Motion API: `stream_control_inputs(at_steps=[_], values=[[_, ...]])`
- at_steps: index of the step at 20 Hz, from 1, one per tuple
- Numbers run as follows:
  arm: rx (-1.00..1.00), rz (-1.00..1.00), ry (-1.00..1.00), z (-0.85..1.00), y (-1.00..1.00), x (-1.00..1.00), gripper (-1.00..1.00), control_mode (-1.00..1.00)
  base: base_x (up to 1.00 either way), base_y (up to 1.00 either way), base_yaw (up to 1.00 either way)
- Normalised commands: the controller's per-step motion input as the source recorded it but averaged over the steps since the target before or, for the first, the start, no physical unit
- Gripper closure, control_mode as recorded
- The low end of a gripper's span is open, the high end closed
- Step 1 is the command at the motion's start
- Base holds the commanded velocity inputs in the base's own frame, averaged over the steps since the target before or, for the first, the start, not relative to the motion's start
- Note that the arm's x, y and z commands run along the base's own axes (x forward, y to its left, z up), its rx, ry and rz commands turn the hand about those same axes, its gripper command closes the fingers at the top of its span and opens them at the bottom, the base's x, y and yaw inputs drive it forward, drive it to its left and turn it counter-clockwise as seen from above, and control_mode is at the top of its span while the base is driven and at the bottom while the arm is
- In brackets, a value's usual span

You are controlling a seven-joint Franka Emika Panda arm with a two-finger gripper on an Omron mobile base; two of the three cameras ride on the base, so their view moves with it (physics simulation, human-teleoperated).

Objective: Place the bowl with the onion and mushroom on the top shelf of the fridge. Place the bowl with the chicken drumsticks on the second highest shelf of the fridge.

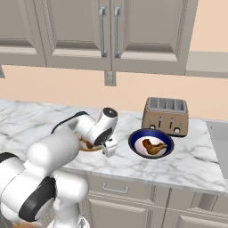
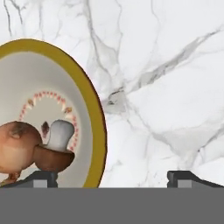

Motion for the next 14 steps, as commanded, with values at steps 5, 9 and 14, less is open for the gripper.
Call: stream_control_inputs(at_steps=[5,9,14], values=[[0.0,0.0,0.0,-0.25,0.03,0.25,-1.0,-1.0,0.0,0.0,0.0],[0.0,0.0,0.0,-0.23,0.0,0.3,-1.0,-1.0,0.0,0.0,0.0],[0.0,0.0,0.04,-0.28,0.02,0.26,-1.0,-1.0,0.0,0.0,0.0]])
